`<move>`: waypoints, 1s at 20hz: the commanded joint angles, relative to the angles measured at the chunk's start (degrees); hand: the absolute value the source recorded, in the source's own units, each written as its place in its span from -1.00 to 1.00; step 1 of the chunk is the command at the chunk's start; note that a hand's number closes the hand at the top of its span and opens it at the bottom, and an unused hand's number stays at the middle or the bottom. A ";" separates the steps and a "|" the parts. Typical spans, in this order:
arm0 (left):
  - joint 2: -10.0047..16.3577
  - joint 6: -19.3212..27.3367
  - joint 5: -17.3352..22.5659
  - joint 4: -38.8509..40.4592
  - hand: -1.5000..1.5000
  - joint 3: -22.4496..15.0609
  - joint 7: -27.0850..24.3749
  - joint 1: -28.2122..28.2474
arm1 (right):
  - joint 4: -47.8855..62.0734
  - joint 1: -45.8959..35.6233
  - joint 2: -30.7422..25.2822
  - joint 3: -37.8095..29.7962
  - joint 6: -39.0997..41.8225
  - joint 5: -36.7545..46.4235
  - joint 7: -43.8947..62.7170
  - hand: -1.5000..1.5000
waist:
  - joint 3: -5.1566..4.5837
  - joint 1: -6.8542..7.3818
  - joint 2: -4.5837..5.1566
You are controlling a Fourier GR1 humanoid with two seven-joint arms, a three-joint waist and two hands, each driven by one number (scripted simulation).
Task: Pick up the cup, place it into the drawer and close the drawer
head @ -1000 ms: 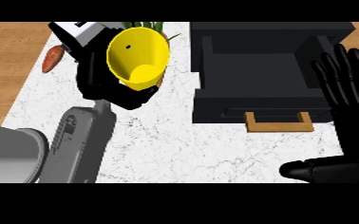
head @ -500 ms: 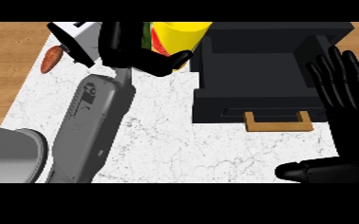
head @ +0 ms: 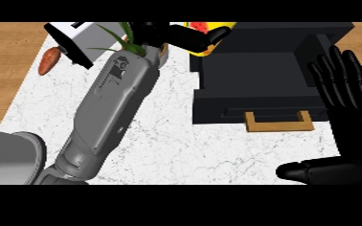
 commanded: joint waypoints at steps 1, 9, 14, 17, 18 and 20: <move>-0.03 2.58 2.51 5.99 1.00 -1.35 0.74 -5.00 | 2.01 0.91 -0.87 -1.44 1.68 -0.94 -2.08 -1.00 | 0.00 0.05 -0.03; -0.03 7.44 10.14 19.53 1.00 -8.75 -7.49 -10.60 | -2.41 0.21 -0.95 -0.18 0.60 -0.98 1.93 -1.00 | -0.01 -1.80 0.27; -0.03 6.67 14.69 23.49 1.00 -12.91 -9.76 -9.55 | 3.42 -0.61 0.25 -0.62 0.63 0.61 -3.61 -1.00 | 0.01 -1.23 0.28; -0.03 7.80 15.43 30.43 1.00 -13.10 -7.68 -16.78 | 2.32 -0.68 -1.68 -2.15 3.25 -3.22 -2.55 -1.00 | 0.05 -2.73 0.64; -0.03 6.76 15.69 32.11 1.00 -13.74 -9.48 -16.31 | 2.45 -1.84 -0.99 -0.33 2.22 -1.51 -1.42 -1.00 | 0.03 -2.81 0.78; -0.03 9.33 17.97 31.38 1.00 -18.19 -11.10 -14.61 | 2.01 -4.82 -1.77 -2.01 0.86 -2.87 1.26 -1.00 | 0.03 -4.12 0.92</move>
